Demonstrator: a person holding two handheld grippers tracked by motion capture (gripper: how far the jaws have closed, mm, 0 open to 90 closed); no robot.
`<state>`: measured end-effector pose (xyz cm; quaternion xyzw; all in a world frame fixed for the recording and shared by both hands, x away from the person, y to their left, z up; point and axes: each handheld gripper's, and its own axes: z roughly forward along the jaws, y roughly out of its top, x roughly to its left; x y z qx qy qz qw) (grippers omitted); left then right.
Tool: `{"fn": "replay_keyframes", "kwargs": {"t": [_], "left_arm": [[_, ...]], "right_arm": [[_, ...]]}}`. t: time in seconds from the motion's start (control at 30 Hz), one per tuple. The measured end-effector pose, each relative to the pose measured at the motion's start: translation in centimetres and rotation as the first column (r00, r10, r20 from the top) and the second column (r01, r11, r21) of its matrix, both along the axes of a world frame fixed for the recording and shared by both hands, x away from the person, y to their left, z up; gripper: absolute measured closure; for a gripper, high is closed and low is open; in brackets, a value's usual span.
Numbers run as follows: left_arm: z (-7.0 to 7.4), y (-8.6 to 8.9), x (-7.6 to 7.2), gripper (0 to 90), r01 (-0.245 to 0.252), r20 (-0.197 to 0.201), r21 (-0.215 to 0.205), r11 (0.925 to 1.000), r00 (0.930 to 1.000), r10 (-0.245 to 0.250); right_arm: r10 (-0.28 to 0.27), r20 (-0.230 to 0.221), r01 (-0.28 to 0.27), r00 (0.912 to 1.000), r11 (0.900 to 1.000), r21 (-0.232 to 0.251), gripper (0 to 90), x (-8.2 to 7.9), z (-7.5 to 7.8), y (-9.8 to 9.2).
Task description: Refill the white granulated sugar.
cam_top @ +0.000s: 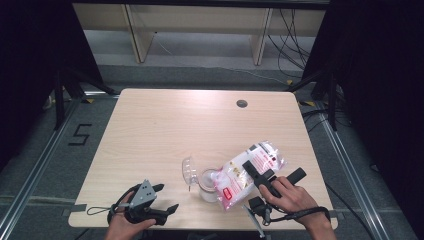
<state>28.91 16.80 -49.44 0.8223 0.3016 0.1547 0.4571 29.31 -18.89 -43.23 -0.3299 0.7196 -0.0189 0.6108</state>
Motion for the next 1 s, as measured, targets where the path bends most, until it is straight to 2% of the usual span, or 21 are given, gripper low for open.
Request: {"fn": "replay_keyframes", "kwargs": {"t": [0.4,0.43,0.6,0.7,0.83,0.9,0.93,1.0], "left_arm": [[0.0,0.0,0.01,18.7,0.003,-0.005,0.003,1.0,1.0,-0.003],[-0.07,-0.1,-0.12,18.7,-0.013,-0.024,-0.012,0.9998,0.9996,0.013],[-0.07,-0.11,-0.12,18.7,-0.014,-0.024,-0.014,0.9998,0.9996,0.013],[-0.02,-0.03,0.0,18.7,0.001,-0.006,0.0,1.0,1.0,-0.001],[-0.08,-0.11,-0.12,18.7,-0.014,-0.022,-0.014,0.9998,0.9997,0.014],[-0.01,-0.01,0.01,18.7,0.0,-0.001,0.001,1.0,1.0,0.0],[-0.08,-0.12,-0.12,18.7,-0.017,-0.019,-0.014,0.9998,0.9997,0.016],[-0.07,-0.1,-0.1,18.7,-0.015,-0.016,-0.012,0.9998,0.9998,0.015]], "right_arm": [[-0.003,0.015,0.003,0.9999,1.0,-0.012,66.2,-0.15,0.28,0.01],[-0.004,0.015,0.004,0.9999,1.0,-0.012,66.3,-0.15,0.3,0.01],[-0.003,0.013,0.003,0.9999,1.0,-0.009,66.3,-0.17,0.31,0.02],[-0.004,0.012,0.004,0.9999,1.0,-0.008,66.3,-0.15,0.31,0.0],[-0.006,0.007,0.006,1.0,1.0,0.0,66.3,-0.06,0.29,-0.08],[-0.009,0.008,0.009,0.9999,1.0,-0.005,66.3,-0.06,0.3,-0.11],[-0.008,0.005,0.008,1.0,1.0,-0.004,66.4,-0.05,0.31,-0.11],[-0.008,0.007,0.008,0.9999,1.0,-0.003,66.4,-0.05,0.28,-0.09]]}}
